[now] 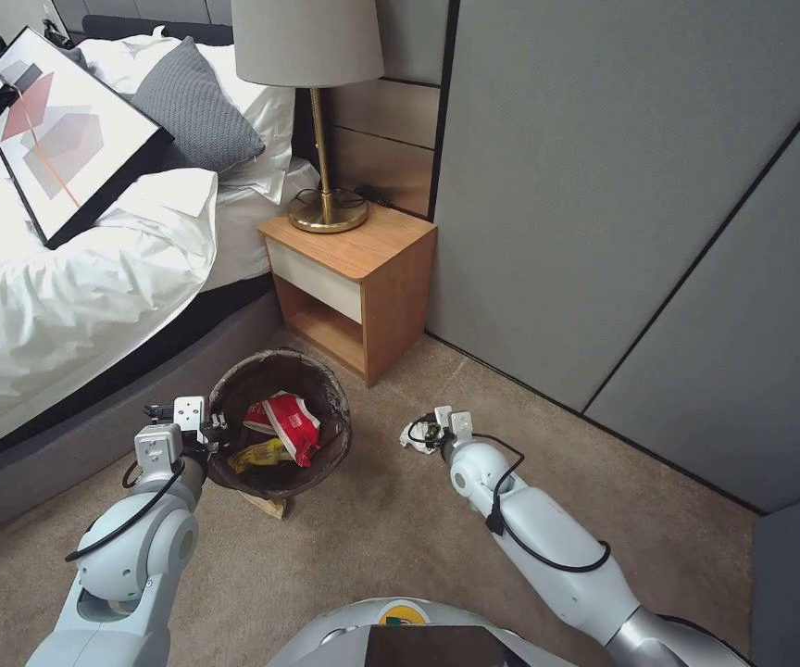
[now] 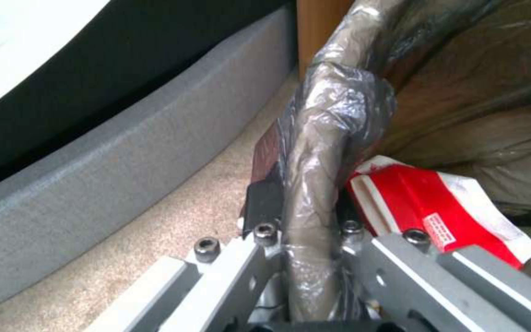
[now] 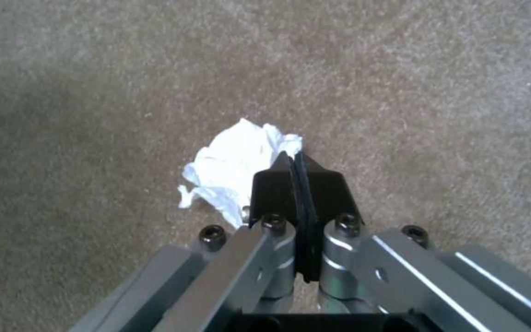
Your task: Pick up the trash bin, then pick up the garbage from the floor and place it into the trash bin.
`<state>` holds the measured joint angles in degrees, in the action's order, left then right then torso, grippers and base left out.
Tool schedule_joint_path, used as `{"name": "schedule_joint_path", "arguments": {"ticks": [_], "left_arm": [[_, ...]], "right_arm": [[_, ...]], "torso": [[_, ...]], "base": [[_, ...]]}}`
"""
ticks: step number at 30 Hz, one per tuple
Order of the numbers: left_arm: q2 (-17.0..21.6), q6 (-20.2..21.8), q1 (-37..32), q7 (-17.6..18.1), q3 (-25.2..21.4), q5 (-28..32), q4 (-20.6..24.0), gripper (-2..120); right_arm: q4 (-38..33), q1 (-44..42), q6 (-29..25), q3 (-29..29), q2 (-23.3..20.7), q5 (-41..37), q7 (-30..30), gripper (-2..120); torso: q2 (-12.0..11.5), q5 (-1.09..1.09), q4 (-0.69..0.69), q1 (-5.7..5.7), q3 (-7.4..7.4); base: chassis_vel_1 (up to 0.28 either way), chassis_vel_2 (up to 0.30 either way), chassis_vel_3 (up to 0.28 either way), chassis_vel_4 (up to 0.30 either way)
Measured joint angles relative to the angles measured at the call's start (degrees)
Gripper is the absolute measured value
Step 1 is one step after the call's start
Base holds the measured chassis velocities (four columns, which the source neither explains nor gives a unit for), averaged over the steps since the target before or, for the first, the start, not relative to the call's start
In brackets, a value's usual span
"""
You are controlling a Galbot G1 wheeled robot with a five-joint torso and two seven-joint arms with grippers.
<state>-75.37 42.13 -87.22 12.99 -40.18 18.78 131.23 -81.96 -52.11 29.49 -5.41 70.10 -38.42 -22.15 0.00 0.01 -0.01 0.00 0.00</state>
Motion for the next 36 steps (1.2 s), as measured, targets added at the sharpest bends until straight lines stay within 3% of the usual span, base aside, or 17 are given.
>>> {"name": "schedule_joint_path", "arguments": {"ticks": [5,7,9,30,36], "left_arm": [[0.11,0.00,-0.09,0.01,-0.09,-0.02,0.02,0],[-0.02,0.00,-0.14,0.14,-0.02,-0.02,0.05,0],[-0.05,0.00,-0.14,0.14,0.03,-0.02,0.06,0],[0.85,0.00,-0.27,0.00,0.23,-0.02,0.41,0],[0.90,0.00,-0.24,-0.02,0.34,-0.05,0.26,0]], "right_arm": [[-0.85,-0.52,0.08,0.44,-0.64,-0.04,-0.20,3],[-0.13,-0.22,-0.22,-0.08,-0.50,-0.13,-0.72,14],[0.11,-0.09,-0.29,-0.23,-0.37,-0.19,-0.73,16],[1.00,0.58,-0.98,-2.47,1.15,0.26,-1.99,96],[1.47,0.95,-0.91,-2.97,1.23,0.13,-1.99,100]], "torso": [[0.00,0.00,-0.01,0.00,0.00],[0.00,0.00,0.00,0.00,0.00],[0.00,0.00,0.00,0.00,0.00],[0.00,-0.01,0.00,0.00,0.00],[0.00,-0.01,0.00,0.00,0.00]], "base": [[0.000,0.000,0.000,0.000],[0.000,0.000,0.000,0.000],[0.000,0.000,0.000,0.000],[0.000,0.000,0.000,0.000],[0.000,0.000,0.000,0.000]]}}
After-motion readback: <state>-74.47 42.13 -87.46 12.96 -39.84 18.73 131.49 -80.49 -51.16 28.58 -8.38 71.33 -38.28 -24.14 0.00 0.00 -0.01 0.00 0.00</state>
